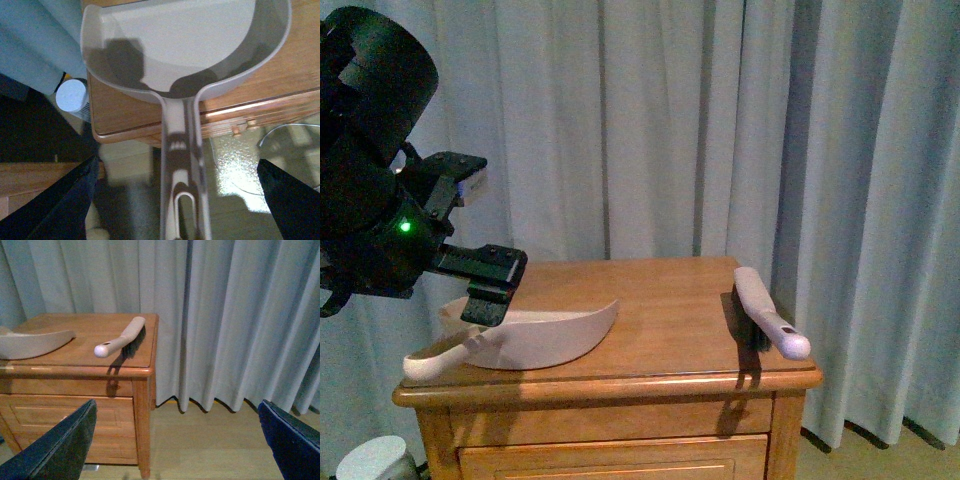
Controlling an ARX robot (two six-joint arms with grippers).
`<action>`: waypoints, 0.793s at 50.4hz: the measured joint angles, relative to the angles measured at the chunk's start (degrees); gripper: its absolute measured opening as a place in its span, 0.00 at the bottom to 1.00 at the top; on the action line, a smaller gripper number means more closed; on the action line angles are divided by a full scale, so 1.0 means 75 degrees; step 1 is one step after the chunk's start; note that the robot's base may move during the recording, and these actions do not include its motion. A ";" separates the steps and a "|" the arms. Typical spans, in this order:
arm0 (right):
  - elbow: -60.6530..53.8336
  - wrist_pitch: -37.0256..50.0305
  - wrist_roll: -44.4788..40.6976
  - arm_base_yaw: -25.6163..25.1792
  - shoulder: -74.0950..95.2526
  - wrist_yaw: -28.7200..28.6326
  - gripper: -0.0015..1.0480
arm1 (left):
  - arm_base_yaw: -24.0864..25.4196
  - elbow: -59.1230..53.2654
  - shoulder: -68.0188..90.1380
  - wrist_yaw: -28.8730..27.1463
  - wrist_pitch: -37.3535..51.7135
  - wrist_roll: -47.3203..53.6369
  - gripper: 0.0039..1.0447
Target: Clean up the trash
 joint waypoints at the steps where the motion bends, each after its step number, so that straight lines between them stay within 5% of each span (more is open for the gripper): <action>1: 0.0000 0.0000 -0.0003 0.0000 0.0000 0.0000 0.93 | 0.0029 0.0000 0.0026 0.0003 0.0017 0.0017 0.93; 40: 0.0000 0.0000 -0.0003 0.0000 0.0000 0.0000 0.93 | 0.0350 -0.0189 0.0938 0.0382 0.0443 0.0207 0.93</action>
